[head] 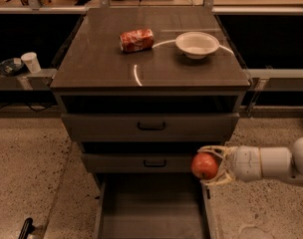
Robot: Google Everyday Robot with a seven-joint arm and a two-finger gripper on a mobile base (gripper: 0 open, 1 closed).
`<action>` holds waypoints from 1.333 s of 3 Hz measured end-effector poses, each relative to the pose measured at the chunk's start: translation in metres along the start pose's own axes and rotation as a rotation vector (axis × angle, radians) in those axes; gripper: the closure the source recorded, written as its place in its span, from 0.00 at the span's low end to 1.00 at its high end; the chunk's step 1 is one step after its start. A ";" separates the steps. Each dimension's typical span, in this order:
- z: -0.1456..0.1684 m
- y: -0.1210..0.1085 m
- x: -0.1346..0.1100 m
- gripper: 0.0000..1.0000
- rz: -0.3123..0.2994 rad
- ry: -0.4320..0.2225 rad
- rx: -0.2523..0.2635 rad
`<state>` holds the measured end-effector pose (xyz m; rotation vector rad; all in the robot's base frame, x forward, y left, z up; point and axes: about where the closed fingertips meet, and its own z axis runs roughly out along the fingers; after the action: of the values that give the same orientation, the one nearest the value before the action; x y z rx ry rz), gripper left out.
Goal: Pick apple from bottom drawer and place on counter
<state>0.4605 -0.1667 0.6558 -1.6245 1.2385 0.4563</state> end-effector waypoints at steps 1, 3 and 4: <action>-0.031 -0.068 -0.035 1.00 0.035 0.168 0.105; -0.036 -0.080 -0.048 1.00 0.070 0.190 0.135; -0.060 -0.108 -0.056 1.00 0.057 0.253 0.148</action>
Offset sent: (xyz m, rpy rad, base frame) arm 0.0268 -0.0072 0.0561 -0.0735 -0.0129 -0.1242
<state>0.5172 -0.1938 0.7760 -1.5566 1.4741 0.1917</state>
